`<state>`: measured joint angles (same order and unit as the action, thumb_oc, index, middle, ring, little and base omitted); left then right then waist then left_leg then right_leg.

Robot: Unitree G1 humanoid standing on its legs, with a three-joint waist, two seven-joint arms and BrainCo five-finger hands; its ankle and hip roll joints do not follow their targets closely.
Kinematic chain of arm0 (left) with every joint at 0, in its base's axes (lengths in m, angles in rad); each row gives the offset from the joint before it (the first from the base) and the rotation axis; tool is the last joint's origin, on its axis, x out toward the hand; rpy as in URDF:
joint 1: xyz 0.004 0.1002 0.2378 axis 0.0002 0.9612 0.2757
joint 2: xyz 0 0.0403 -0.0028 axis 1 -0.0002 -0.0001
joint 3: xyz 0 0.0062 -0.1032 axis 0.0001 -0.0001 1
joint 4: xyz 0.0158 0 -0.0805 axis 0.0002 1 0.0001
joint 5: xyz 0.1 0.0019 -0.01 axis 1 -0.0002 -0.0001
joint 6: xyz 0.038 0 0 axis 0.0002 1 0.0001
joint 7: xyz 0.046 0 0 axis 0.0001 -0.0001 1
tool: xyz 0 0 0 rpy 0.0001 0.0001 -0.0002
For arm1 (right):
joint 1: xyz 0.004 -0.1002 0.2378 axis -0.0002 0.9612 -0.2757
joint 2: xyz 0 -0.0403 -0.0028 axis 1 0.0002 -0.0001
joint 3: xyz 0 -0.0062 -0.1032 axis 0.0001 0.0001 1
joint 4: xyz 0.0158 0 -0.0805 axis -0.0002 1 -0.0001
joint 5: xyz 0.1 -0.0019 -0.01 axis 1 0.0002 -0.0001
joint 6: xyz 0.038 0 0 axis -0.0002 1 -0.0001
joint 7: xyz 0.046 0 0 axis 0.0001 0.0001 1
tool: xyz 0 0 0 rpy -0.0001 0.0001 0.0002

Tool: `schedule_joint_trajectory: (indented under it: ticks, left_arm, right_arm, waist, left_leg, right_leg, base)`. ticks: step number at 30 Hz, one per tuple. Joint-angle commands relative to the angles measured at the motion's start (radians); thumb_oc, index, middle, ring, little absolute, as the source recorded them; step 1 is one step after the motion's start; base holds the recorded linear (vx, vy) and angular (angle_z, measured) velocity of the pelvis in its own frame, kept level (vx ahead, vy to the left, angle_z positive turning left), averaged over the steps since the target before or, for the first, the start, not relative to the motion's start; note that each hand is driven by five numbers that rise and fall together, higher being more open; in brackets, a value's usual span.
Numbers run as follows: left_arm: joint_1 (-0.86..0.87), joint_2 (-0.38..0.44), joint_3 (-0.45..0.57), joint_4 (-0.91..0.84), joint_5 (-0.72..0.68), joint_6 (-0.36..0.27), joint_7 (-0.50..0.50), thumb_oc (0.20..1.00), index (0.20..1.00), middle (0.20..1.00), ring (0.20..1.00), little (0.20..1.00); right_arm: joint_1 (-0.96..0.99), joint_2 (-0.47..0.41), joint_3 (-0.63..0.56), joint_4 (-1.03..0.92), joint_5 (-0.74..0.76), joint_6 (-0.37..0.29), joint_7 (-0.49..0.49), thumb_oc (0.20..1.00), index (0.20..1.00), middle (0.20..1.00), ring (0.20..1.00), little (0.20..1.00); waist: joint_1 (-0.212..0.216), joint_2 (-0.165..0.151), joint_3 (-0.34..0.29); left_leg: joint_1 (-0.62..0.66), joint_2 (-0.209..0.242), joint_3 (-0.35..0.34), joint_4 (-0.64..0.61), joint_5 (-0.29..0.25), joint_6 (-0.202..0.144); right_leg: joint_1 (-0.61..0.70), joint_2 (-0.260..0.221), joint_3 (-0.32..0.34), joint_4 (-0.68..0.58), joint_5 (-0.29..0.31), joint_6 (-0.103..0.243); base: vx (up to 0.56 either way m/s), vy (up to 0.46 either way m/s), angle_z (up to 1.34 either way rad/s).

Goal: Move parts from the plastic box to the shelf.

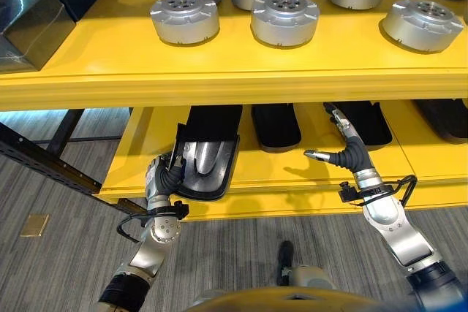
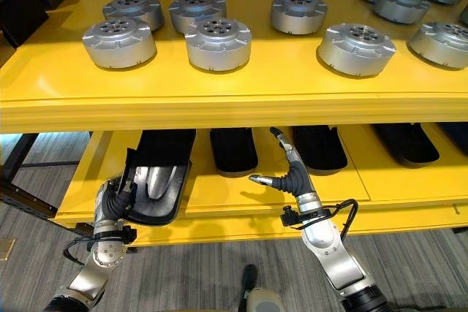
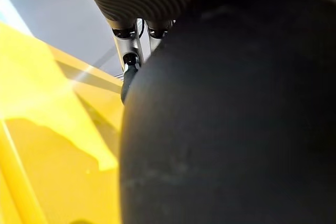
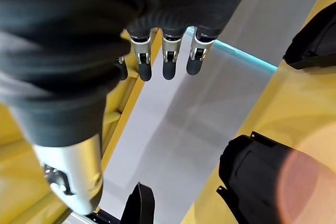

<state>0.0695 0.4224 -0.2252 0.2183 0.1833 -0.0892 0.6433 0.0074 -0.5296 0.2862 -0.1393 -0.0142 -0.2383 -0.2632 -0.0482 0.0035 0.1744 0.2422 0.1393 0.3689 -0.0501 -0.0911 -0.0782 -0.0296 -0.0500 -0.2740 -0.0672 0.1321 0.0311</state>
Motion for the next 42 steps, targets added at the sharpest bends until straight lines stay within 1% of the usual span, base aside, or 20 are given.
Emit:
schedule_joint_trajectory:
  ticks: [1,4,9,12,14,17,19,20,22,25,27,28,29,30,31,32,35,37,39,42]
  left_arm:
    - [-0.007,0.039,0.045,-0.08,-0.018,-0.036,0.061,0.2,0.2,0.2,0.2,0.2]
    - [0.012,0.037,0.056,-0.089,-0.028,-0.027,0.06,0.2,0.2,0.2,0.2,0.2]
    - [0.018,0.041,0.074,-0.1,-0.04,-0.011,0.055,0.2,0.2,0.2,0.2,0.2]
    - [0.014,0.045,0.082,-0.099,-0.06,0.008,0.059,0.2,0.2,0.2,0.2,0.2]
    - [0.011,0.046,0.084,-0.094,-0.072,0.016,0.064,0.2,0.2,0.2,0.2,0.2]
    - [-0.003,0.036,0.081,-0.073,-0.1,0.024,0.09,0.2,0.2,0.2,0.2,0.2]
    - [-0.008,0.033,0.086,-0.064,-0.117,0.01,0.123,0.2,0.2,0.2,0.2,0.2]
    - [-0.01,0.033,0.088,-0.061,-0.122,0.003,0.134,0.2,0.2,0.2,0.2,0.2]
    - [-0.013,0.03,0.097,-0.064,-0.126,0.01,0.139,0.2,0.2,0.2,0.2,0.2]
    - [-0.013,0.028,0.107,-0.066,-0.129,0.014,0.127,0.2,0.2,0.2,0.2,0.2]
    - [-0.007,0.025,0.108,-0.061,-0.137,0.0,0.116,0.2,0.2,0.2,0.2,0.2]
    - [-0.002,0.022,0.107,-0.055,-0.146,-0.005,0.113,0.2,0.2,0.2,0.2,0.2]
    - [0.002,0.016,0.101,-0.048,-0.16,-0.006,0.115,0.2,0.2,0.2,0.2,0.2]
    - [0.005,0.005,0.094,-0.03,-0.192,-0.023,0.116,0.2,0.2,0.2,0.2,0.2]
    - [-0.001,-0.004,0.093,-0.012,-0.181,-0.054,0.111,0.2,0.2,0.2,0.2,0.2]
    - [-0.003,-0.006,0.092,-0.013,-0.179,-0.054,0.109,0.2,0.2,0.2,0.2,0.2]
    - [-0.016,-0.007,0.07,-0.031,-0.157,-0.021,0.09,0.2,0.2,0.2,0.2,0.2]
    - [-0.016,-0.006,0.069,-0.03,-0.186,-0.009,0.065,0.2,0.2,0.2,0.2,0.2]
    - [0.014,-0.004,0.083,-0.048,-0.194,-0.024,0.043,0.2,0.2,0.2,0.2,0.2]
    - [0.076,0.019,0.112,-0.117,-0.19,-0.01,0.02,0.2,0.2,0.2,0.2,0.2]
  right_arm:
    - [-0.021,0.002,-0.011,-0.081,0.067,-0.097,-0.002,1.0,1.0,1.0,1.0,1.0]
    - [-0.002,0.005,-0.025,-0.135,0.089,-0.105,-0.001,1.0,1.0,1.0,1.0,1.0]
    - [-0.009,0.009,-0.03,-0.172,0.067,-0.105,-0.053,1.0,1.0,1.0,1.0,1.0]
    - [-0.012,0.002,-0.038,-0.182,0.059,-0.115,-0.063,1.0,1.0,1.0,1.0,1.0]
    - [-0.015,-0.004,-0.041,-0.189,0.058,-0.113,-0.067,1.0,1.0,1.0,1.0,1.0]
    - [-0.02,-0.018,-0.044,-0.193,0.069,-0.112,-0.067,1.0,1.0,1.0,1.0,1.0]
    - [-0.031,-0.028,-0.048,-0.192,0.066,-0.121,-0.058,1.0,1.0,1.0,1.0,1.0]
    - [-0.036,-0.031,-0.048,-0.189,0.068,-0.125,-0.05,1.0,1.0,1.0,1.0,1.0]
    - [-0.045,-0.034,-0.047,-0.178,0.079,-0.125,-0.034,1.0,1.0,1.0,1.0,1.0]
    - [-0.048,-0.041,-0.055,-0.183,0.095,-0.116,-0.016,1.0,1.0,1.0,1.0,1.0]
    - [-0.04,-0.052,-0.071,-0.201,0.106,-0.103,-0.002,1.0,1.0,1.0,1.0,1.0]
    - [-0.037,-0.057,-0.077,-0.203,0.117,-0.103,0.009,1.0,1.0,1.0,1.0,1.0]
    - [-0.036,-0.06,-0.076,-0.207,0.151,-0.089,0.02,1.0,1.0,1.0,1.0,1.0]
    - [-0.041,-0.057,-0.064,-0.197,0.223,-0.075,0.039,1.0,1.0,1.0,1.0,1.0]
    - [-0.054,-0.056,-0.054,-0.18,0.205,-0.1,0.028,1.0,1.0,1.0,1.0,1.0]
    - [-0.055,-0.053,-0.052,-0.182,0.2,-0.102,0.027,1.0,1.0,1.0,1.0,1.0]
    - [-0.021,-0.027,-0.063,-0.21,0.219,-0.084,0.034,1.0,1.0,1.0,1.0,1.0]
    - [-0.004,-0.015,-0.073,-0.219,0.236,-0.066,0.039,1.0,1.0,1.0,1.0,1.0]
    - [0.021,0.0,-0.087,-0.225,0.235,-0.06,0.035,1.0,1.0,1.0,1.0,1.0]
    - [0.06,0.002,-0.111,-0.258,0.235,-0.054,0.027,1.0,1.0,1.0,1.0,1.0]
  waist:
    - [0.004,-0.051,-0.023]
    - [0.005,-0.051,-0.019]
    - [0.008,-0.049,-0.009]
    - [0.007,-0.045,0.003]
    - [0.006,-0.045,0.004]
    - [-0.006,-0.041,0.014]
    - [-0.014,-0.032,0.021]
    - [-0.014,-0.027,0.027]
    - [-0.017,-0.024,0.032]
    - [-0.036,-0.003,0.025]
    - [-0.045,0.008,0.015]
    - [-0.047,0.01,0.009]
    - [-0.046,0.015,0.007]
    - [-0.041,0.014,0.013]
    - [-0.047,0.016,0.014]
    - [-0.05,0.019,0.013]
    - [-0.06,0.033,0.008]
    - [-0.058,0.026,0.007]
    - [-0.043,0.01,0.01]
    - [-0.015,-0.011,0.016]
  left_leg:
    - [-0.084,-0.058,0.003,0.051,0.052,0.031]
    - [-0.084,-0.058,-0.005,0.046,0.056,0.031]
    - [-0.101,-0.052,0.002,0.075,0.046,0.032]
    - [-0.124,-0.044,0.0,0.141,0.019,0.029]
    - [-0.142,-0.041,0.0,0.165,0.018,0.028]
    - [-0.175,-0.023,0.005,0.265,-0.003,0.025]
    - [-0.224,0.008,0.002,0.404,0.033,0.012]
    - [-0.258,0.018,-0.019,0.474,0.06,0.003]
    - [-0.291,0.047,-0.034,0.519,0.102,-0.01]
    - [-0.252,0.114,-0.017,0.415,0.154,-0.031]
    - [-0.216,0.134,-0.035,0.271,0.186,-0.043]
    - [-0.199,0.148,-0.056,0.213,0.208,-0.053]
    - [-0.207,0.176,-0.085,0.191,0.267,-0.072]
    - [-0.239,0.193,-0.145,0.207,0.298,-0.078]
    - [-0.23,0.185,-0.14,0.206,0.264,-0.073]
    - [-0.222,0.181,-0.13,0.192,0.253,-0.072]
    - [-0.184,0.143,-0.095,0.143,0.195,-0.06]
    - [-0.168,0.116,-0.096,0.125,0.152,-0.048]
    - [-0.15,0.092,-0.102,0.106,0.117,-0.034]
    - [-0.139,0.078,-0.11,0.089,0.113,-0.026]
  right_leg:
    - [0.144,-0.072,-0.012,0.024,-0.082,0.105]
    - [0.144,-0.072,-0.007,0.028,-0.086,0.107]
    - [0.133,-0.076,-0.013,0.048,-0.1,0.102]
    - [0.13,-0.077,-0.01,0.07,-0.119,0.091]
    - [0.123,-0.078,-0.005,0.075,-0.12,0.083]
    - [0.116,-0.079,0.004,0.092,-0.136,0.07]
    - [0.1,-0.072,0.014,0.115,-0.16,0.044]
    - [0.095,-0.066,0.025,0.127,-0.17,0.031]
    - [0.086,-0.059,0.039,0.14,-0.177,0.018]
    - [0.064,-0.061,0.036,0.166,-0.187,0.019]
    - [0.046,-0.081,0.033,0.179,-0.187,0.032]
    - [0.037,-0.092,0.037,0.185,-0.188,0.038]
    - [0.033,-0.098,0.048,0.188,-0.188,0.041]
    - [0.031,-0.114,0.078,0.2,-0.192,0.043]
    - [0.027,-0.136,0.084,0.213,-0.198,0.053]
    - [0.024,-0.14,0.082,0.216,-0.198,0.057]
    - [0.034,-0.162,0.09,0.224,-0.185,0.087]
    - [0.048,-0.169,0.095,0.216,-0.173,0.101]
    - [0.067,-0.177,0.095,0.193,-0.156,0.118]
    - [0.095,-0.174,0.083,0.155,-0.139,0.128]
  base:
    - [0.0,0.0,0.0]
    - [0.05,-0.054,0.01]
    - [0.03,-0.112,0.01]
    - [0.05,-0.134,0.06]
    - [0.03,-0.114,0.0]
    - [0.04,-0.115,-0.08]
    - [0.02,-0.079,-0.17]
    - [0.01,-0.044,-0.23]
    - [0.02,0.011,-0.41]
    - [0.04,0.175,-0.39]
    - [0.04,0.339,0.02]
    - [0.02,0.397,-0.09]
    - [0.01,0.436,-0.17]
    - [-0.02,0.459,-0.18]
    - [-0.01,0.359,-0.27]
    - [-0.01,0.291,-0.4]
    - [0.04,0.259,-0.18]
    - [0.05,0.118,0.32]
    - [0.02,0.058,0.47]
    - [-0.02,0.03,0.27]
